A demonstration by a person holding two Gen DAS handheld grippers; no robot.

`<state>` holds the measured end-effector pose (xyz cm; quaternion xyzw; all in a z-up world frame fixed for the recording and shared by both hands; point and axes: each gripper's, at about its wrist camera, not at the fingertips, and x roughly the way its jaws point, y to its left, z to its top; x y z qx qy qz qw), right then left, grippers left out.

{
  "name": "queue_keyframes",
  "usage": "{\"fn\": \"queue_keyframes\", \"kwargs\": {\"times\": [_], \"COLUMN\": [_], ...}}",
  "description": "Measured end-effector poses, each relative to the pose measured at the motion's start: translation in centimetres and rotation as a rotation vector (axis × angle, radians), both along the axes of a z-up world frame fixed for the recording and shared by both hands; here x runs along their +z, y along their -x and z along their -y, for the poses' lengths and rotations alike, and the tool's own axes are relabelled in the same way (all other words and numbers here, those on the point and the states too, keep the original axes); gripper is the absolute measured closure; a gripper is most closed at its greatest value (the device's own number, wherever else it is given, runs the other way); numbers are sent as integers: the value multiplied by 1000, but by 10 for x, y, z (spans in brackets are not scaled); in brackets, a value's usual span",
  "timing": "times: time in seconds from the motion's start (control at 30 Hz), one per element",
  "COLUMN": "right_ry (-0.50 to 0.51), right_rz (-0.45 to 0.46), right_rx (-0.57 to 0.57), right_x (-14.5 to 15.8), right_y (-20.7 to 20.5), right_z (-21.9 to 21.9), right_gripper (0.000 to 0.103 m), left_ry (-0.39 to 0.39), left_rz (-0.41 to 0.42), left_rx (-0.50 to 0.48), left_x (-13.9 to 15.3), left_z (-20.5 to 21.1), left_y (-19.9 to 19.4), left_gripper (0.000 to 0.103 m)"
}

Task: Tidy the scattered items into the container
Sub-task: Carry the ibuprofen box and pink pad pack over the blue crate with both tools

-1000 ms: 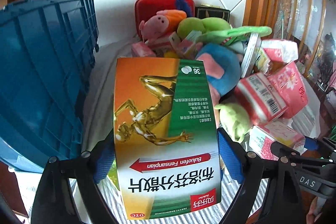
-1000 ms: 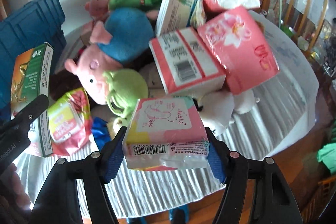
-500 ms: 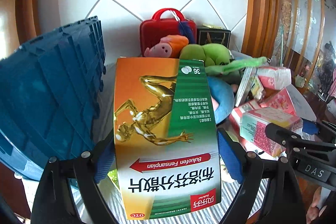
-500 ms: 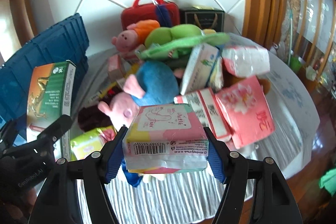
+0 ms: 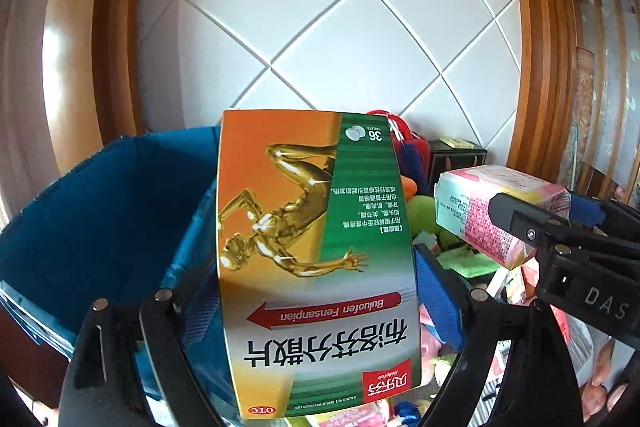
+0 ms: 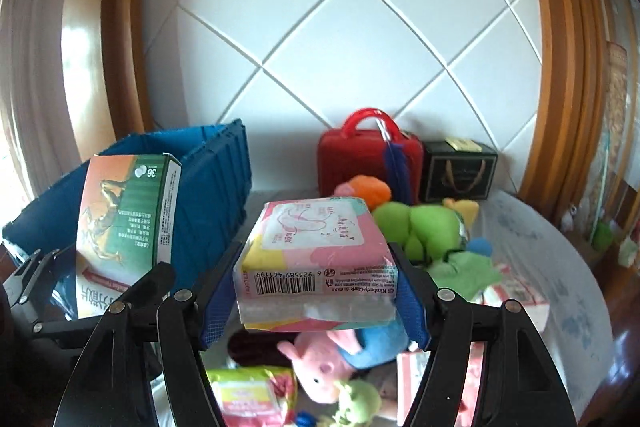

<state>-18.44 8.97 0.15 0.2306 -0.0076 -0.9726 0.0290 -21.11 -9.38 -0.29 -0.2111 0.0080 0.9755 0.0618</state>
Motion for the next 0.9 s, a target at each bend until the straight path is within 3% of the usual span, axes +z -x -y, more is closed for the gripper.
{"fn": "queue_keyframes", "kwargs": {"times": [0.17,0.33,0.6,0.8,0.9], "right_ry": [9,24,20,-38,-83], "right_rz": [-73,-51,87,178,251], "right_rx": [56,137,175,103,58], "right_x": [38,52,37,17,-7], "right_y": [23,65,159,235,273], "right_z": [75,167,293,335,335], "right_gripper": [34,34,34,34,34], "left_ry": [23,49,44,37,59], "left_rz": [-14,35,210,401,521], "left_rx": [37,106,156,121,94], "left_x": [33,48,39,13,-12], "left_z": [75,166,269,297,298], "left_y": [14,44,128,207,250], "left_gripper": [15,15,15,15,15]}}
